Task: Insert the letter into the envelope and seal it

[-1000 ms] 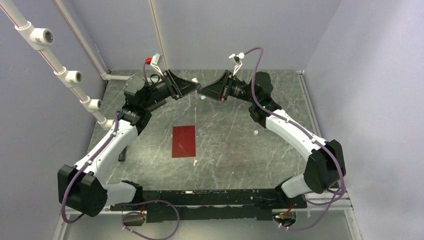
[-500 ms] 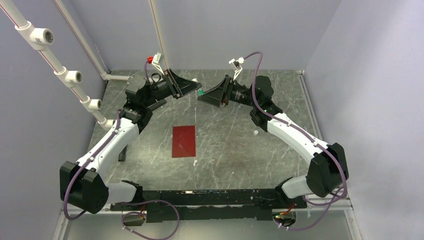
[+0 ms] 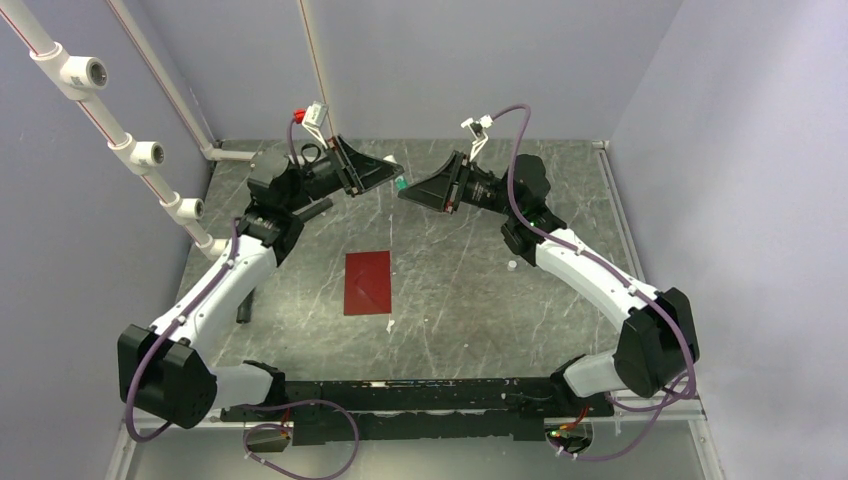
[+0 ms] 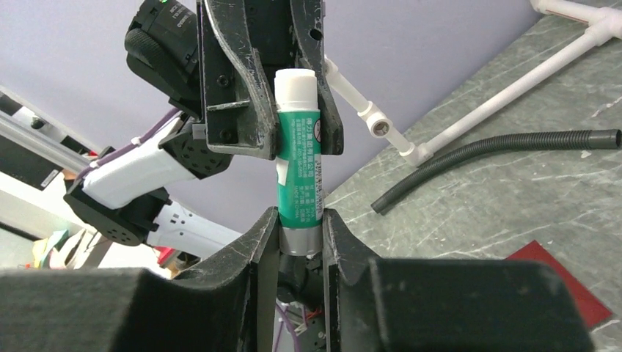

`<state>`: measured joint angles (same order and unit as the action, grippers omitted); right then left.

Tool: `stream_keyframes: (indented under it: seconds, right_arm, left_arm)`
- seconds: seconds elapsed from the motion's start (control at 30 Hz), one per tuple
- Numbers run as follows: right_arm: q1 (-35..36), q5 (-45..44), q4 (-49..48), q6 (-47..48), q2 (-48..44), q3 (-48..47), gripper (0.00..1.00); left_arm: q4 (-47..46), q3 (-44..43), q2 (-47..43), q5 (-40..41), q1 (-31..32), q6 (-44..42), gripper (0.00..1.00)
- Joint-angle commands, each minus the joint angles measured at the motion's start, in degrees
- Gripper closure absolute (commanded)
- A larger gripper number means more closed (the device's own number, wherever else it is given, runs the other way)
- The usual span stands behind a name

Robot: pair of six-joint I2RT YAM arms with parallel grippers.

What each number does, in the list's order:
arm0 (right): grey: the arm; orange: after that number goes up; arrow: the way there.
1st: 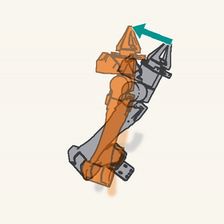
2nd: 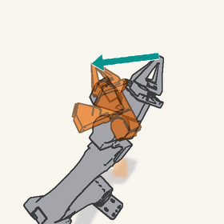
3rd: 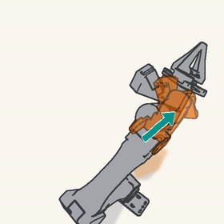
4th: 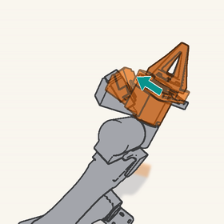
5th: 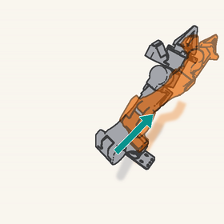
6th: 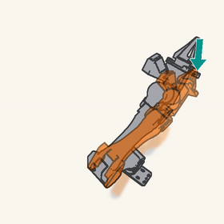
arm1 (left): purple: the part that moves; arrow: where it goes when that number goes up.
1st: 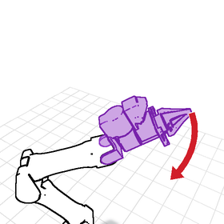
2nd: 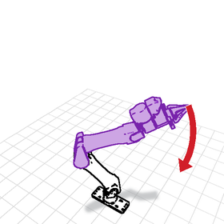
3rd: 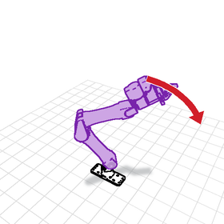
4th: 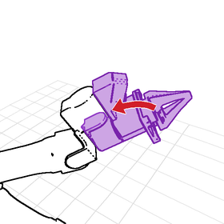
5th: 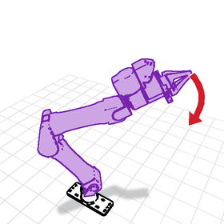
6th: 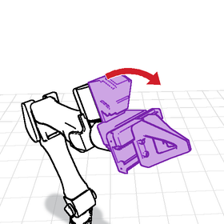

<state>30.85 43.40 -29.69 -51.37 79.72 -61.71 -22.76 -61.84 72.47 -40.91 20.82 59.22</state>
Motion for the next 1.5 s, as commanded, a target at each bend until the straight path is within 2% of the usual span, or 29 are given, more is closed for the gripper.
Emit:
stream_keyframes:
  seconds: [0.0, 0.07, 0.13, 0.4, 0.5, 0.6, 0.63, 0.73, 0.77, 0.83, 0.93, 1.17, 1.47]
  right_arm:
    - [0.09, -1.15, -5.97, -1.89, 0.19, -1.12, 0.80]
    - [0.09, -1.11, -6.85, -2.69, 0.37, -1.05, 0.83]
    - [0.09, -1.52, -7.55, -3.55, 0.37, -0.87, 0.85]
    - [0.08, -0.60, -9.76, -5.12, 0.60, -0.90, 0.86]
    - [0.13, 1.00, -11.09, -5.82, 1.06, -1.07, 0.86]
    - [0.09, 2.19, -11.57, -6.16, 1.31, -1.30, 0.84]
    - [0.09, 2.40, -11.48, -6.15, 1.37, -1.26, 0.78]
    - [0.09, 1.93, -13.20, -6.67, 0.15, 0.76, 0.43]
    - [0.02, 1.39, -13.11, -6.93, -0.21, 1.22, 0.39]
    - [-0.09, 1.12, -12.13, -6.81, -0.56, 1.60, 0.36]
    - [-0.09, 0.52, -12.26, -7.22, -1.27, 2.60, 0.38]
    - [-0.13, -0.66, -11.64, -6.05, -1.03, 1.95, 0.62]
    - [-0.09, -1.91, -5.39, 0.33, 0.61, -2.66, 0.65]
  left_arm:
    - [-2.48, -0.34, -2.41, -1.09, -0.08, -0.94, 0.64]
    - [-2.82, -0.15, -2.18, -1.22, -0.08, -0.50, 0.55]
    - [-4.09, 0.33, -1.63, -1.87, -0.04, 0.49, 0.53]
    - [-9.14, 2.17, -0.02, -2.07, 0.50, 2.89, 0.60]
    - [-9.15, 1.99, 0.36, -1.90, 0.83, 2.52, 0.68]
    - [-10.22, 1.91, 0.81, -1.94, 1.13, 2.95, 0.88]
    - [-10.54, 1.88, 0.83, -1.84, 1.15, 3.04, 0.96]
    - [-10.73, 1.61, 0.39, -0.98, 1.15, 3.29, 0.98]
    - [-10.27, 1.39, 0.14, -0.54, 1.15, 3.08, 0.97]
    - [-8.64, 0.93, -0.63, 0.78, 1.15, 2.48, 0.98]
    - [-7.23, 0.88, -1.66, 2.55, 1.15, 2.05, 0.98]
    - [-7.25, 0.85, -1.89, 2.55, 1.15, 2.74, 0.98]
    - [-4.35, 0.94, -2.76, 3.49, 1.15, 1.36, 0.97]
